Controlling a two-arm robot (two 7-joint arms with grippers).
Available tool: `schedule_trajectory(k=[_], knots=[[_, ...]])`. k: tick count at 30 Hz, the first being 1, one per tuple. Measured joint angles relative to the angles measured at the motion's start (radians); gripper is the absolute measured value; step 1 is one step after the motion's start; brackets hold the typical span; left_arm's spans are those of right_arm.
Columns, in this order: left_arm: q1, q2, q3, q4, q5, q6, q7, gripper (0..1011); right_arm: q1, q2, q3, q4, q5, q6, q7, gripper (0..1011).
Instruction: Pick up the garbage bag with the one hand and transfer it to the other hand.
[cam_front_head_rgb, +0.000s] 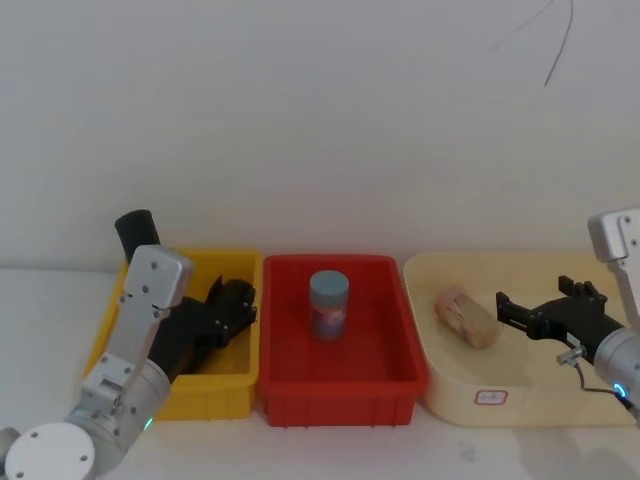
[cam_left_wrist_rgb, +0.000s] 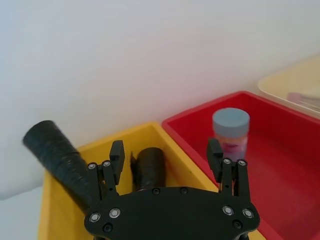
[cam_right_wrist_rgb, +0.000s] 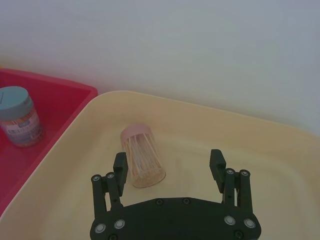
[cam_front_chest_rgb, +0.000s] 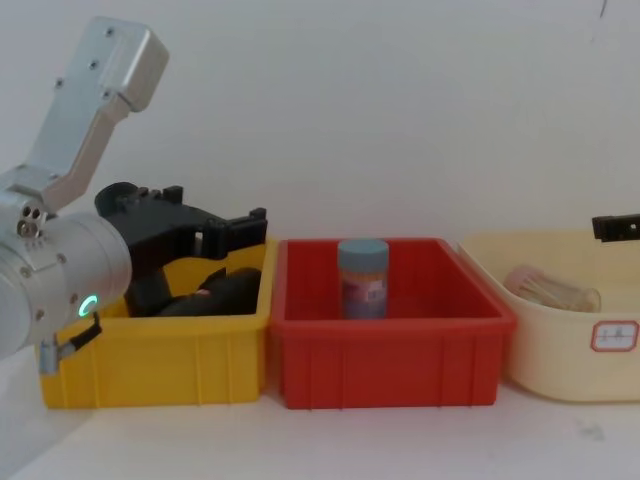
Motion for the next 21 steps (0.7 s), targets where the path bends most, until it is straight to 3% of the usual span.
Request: schedule_trajectory(k=[8,21], knots=[[0.019,-0.039,-0.032,-0.006,-0.002,-0.002,0.06,1001,0.0,0.0,0.0,0.0,0.0,0.0,0.0,1001],[0.044,-0.135,-0.103,0.02,-0.063,0.027,0.15,1001,0.0,0.0,0.0,0.0,0.0,0.0,0.0,1001]])
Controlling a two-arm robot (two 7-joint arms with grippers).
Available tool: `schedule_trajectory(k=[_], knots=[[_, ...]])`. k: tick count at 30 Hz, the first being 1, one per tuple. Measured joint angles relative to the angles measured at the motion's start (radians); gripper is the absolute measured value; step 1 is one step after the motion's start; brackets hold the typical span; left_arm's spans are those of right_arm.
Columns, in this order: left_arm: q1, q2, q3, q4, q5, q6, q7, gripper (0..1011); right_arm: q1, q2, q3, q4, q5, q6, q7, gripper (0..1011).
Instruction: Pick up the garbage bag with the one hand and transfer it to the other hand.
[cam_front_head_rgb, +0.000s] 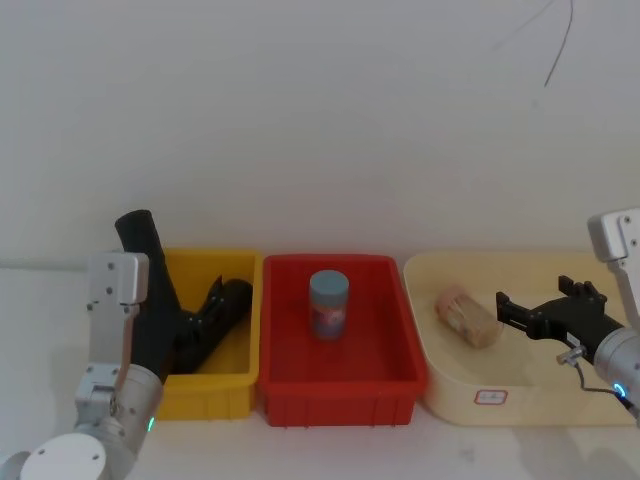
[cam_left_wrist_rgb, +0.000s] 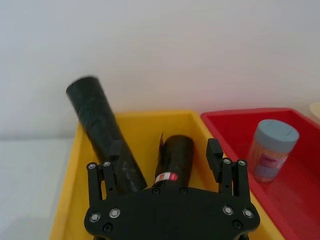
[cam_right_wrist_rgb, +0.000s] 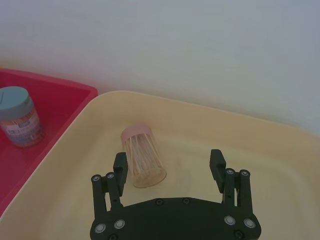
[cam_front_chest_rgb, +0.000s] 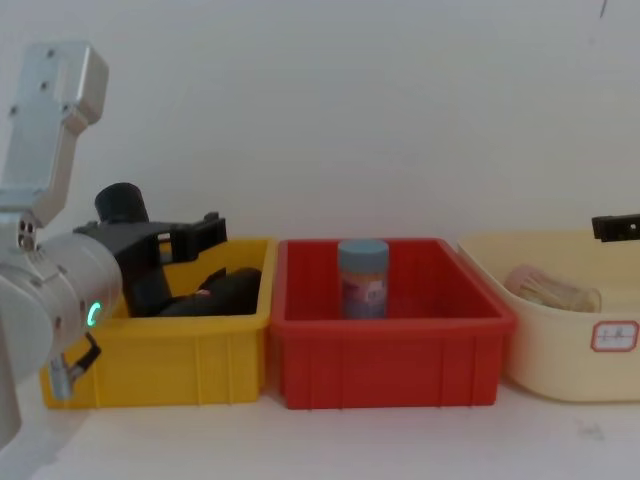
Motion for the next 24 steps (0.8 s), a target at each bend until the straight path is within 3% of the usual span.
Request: schedule_trajectory(k=[12,24], knots=[[-0.054,-0.063,-0.025,0.079,-0.03,0.053,0.024,1001,0.0,0.0,0.0,0.0,0.0,0.0,0.0,1001],[-0.164,-0.071,-0.009,0.124,-0.021,0.149,-0.004,1001,0.0,0.0,0.0,0.0,0.0,0.0,0.0,1001]])
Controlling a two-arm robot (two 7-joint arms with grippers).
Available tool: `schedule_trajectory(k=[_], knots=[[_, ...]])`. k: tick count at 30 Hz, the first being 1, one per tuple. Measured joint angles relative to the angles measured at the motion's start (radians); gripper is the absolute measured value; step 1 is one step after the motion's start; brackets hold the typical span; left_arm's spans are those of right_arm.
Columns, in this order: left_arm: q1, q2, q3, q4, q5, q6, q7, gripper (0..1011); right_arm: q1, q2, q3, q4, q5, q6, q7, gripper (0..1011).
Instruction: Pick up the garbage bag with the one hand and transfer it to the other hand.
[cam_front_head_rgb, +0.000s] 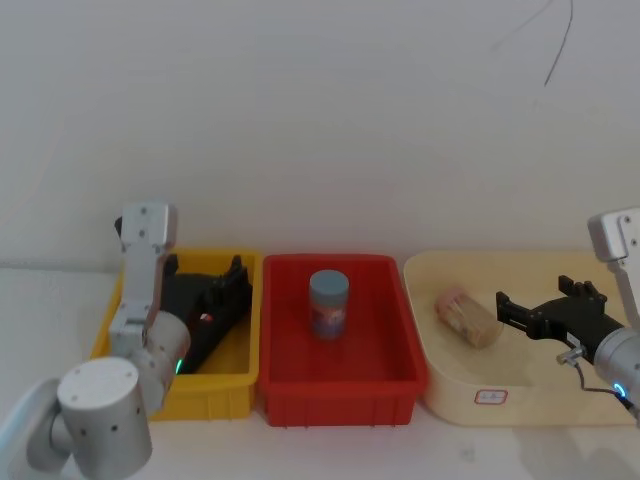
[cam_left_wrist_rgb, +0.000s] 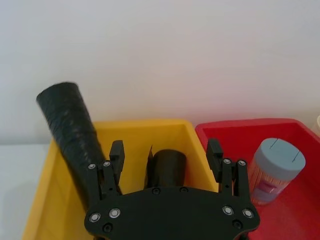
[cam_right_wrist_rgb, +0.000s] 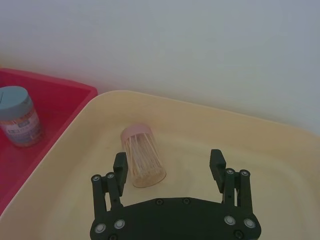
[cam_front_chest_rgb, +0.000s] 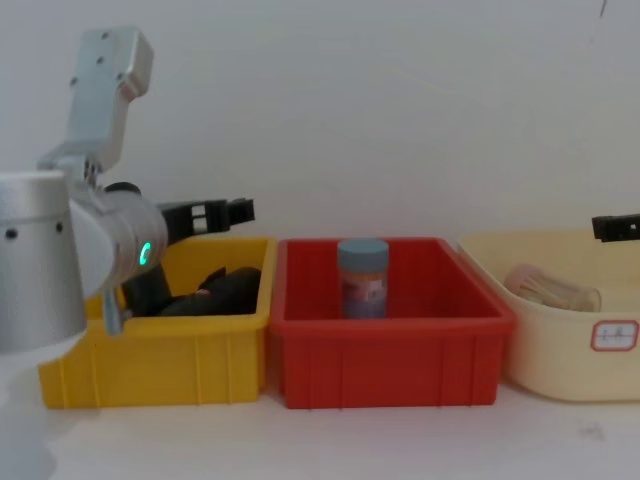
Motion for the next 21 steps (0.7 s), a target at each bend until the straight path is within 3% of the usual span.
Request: schedule_trajectory(k=[11,21], knots=[[-0.096,-0.02,-0.003,0.05,0.005,0.13,-0.004,1001,0.0,0.0,0.0,0.0,0.0,0.0,0.0,1001],[-0.173,-0.082,-0.049,0.11,-0.005,0.255,0.08,1001,0.0,0.0,0.0,0.0,0.0,0.0,0.0,1001]])
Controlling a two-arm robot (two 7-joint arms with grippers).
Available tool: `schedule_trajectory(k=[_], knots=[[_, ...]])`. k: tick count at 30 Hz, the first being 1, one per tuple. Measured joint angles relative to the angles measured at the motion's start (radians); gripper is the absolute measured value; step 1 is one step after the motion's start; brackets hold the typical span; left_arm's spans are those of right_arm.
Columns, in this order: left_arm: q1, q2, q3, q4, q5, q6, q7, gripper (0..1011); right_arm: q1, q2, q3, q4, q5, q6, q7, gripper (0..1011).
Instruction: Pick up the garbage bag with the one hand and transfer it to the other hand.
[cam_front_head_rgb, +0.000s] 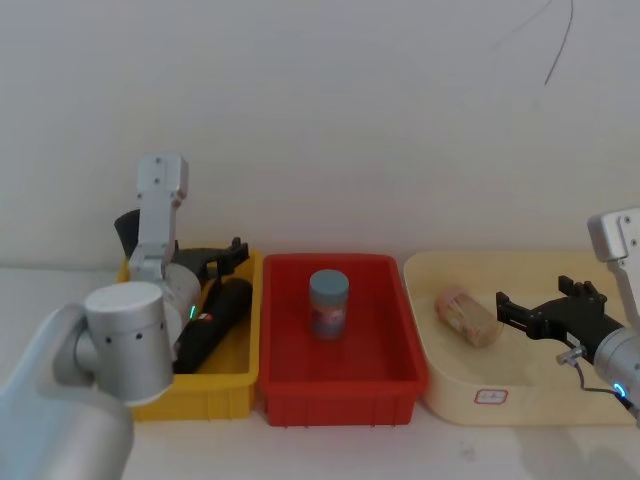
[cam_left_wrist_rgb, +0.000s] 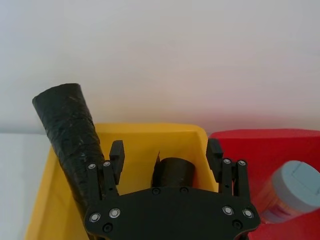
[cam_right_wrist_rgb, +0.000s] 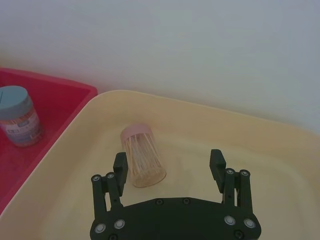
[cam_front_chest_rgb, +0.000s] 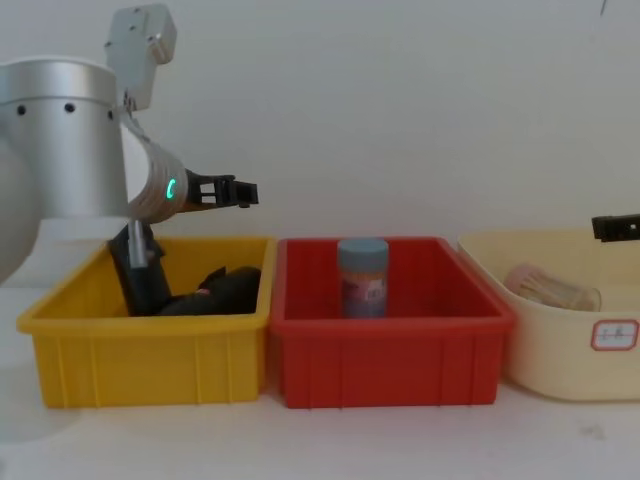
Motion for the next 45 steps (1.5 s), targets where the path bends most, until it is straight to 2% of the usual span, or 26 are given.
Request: schedule_trajectory(k=[11,18,32,45], knots=[[-0.05,-0.061,-0.048,0.043,-0.001,0.063,0.098,1001,0.0,0.0,0.0,0.0,0.0,0.0,0.0,1001],[-0.065,-0.082,-0.063,0.048,0.015,0.088,0.151,1001,0.0,0.0,0.0,0.0,0.0,0.0,0.0,1001],[-0.06,-0.078,-0.065,0.015,0.053,0.124,0.192,1001,0.0,0.0,0.0,0.0,0.0,0.0,0.0,1001],[-0.032,-0.059,-0.063,-0.029,0.065,0.142,0.176,1001,0.0,0.0,0.0,0.0,0.0,0.0,0.0,1001]])
